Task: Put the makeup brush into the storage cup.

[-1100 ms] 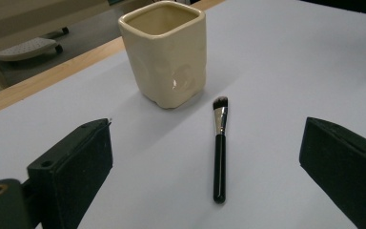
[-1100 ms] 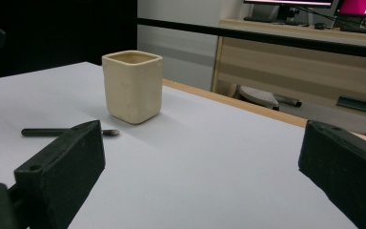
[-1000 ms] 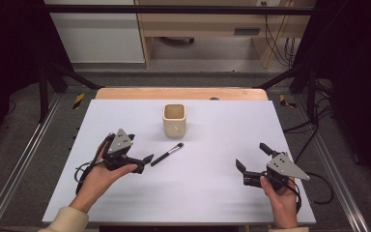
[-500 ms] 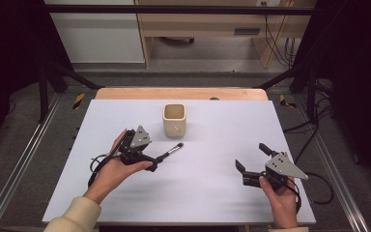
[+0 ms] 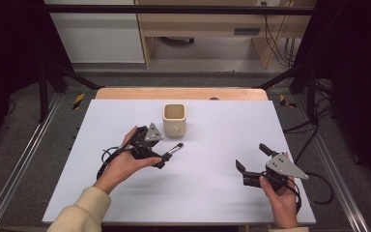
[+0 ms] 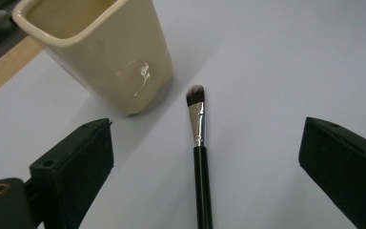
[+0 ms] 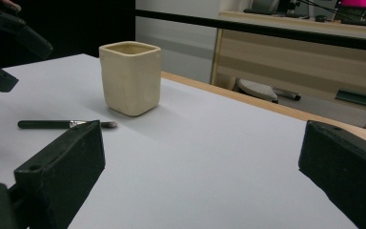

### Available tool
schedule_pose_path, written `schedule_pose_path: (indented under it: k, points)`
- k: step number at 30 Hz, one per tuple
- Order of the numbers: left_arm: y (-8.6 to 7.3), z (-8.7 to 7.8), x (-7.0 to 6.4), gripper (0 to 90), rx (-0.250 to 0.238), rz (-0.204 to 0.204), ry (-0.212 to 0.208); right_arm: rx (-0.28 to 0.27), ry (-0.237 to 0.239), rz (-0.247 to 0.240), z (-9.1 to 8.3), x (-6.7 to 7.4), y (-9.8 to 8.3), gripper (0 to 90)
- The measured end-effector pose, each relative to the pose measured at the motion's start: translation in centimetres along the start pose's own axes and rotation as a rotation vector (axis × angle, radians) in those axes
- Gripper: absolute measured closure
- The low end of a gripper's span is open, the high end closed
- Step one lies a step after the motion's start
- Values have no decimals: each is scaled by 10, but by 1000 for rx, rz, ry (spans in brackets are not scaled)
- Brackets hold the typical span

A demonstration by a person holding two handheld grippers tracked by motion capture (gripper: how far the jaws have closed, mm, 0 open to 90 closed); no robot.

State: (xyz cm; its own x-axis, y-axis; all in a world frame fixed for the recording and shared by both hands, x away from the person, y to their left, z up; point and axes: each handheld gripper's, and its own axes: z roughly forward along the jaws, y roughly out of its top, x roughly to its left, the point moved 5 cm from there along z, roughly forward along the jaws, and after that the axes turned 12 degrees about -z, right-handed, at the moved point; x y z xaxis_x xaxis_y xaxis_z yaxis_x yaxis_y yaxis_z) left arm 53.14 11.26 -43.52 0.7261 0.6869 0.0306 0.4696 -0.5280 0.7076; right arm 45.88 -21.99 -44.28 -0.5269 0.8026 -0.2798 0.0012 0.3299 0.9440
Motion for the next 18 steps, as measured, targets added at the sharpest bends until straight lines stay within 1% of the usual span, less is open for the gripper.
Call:
schedule_pose_path:
  k: [2, 3, 5, 11, 13, 18]
  points:
    - [0, 5, -1, 38, 18, 2, -7, 4, 1, -1, 0, 0, 0, 21]
    - [-1, 7, -2, 37, 35, 6, -9, 4, 2, -1, 0, 0, 0, 21]
    - [-1, 11, -3, 38, 42, 15, -5, 5, 2, -2, 0, 1, 0, 21]
    - [-1, 18, -4, 39, 68, -4, -5, 4, 3, -4, 0, 1, 0, 22]
    - [0, 20, -4, 40, 74, -9, 1, 5, 4, -3, 0, 1, 0, 22]
    - [0, 24, -2, 42, 94, -18, 0, 5, 6, -6, 0, 1, 0, 23]
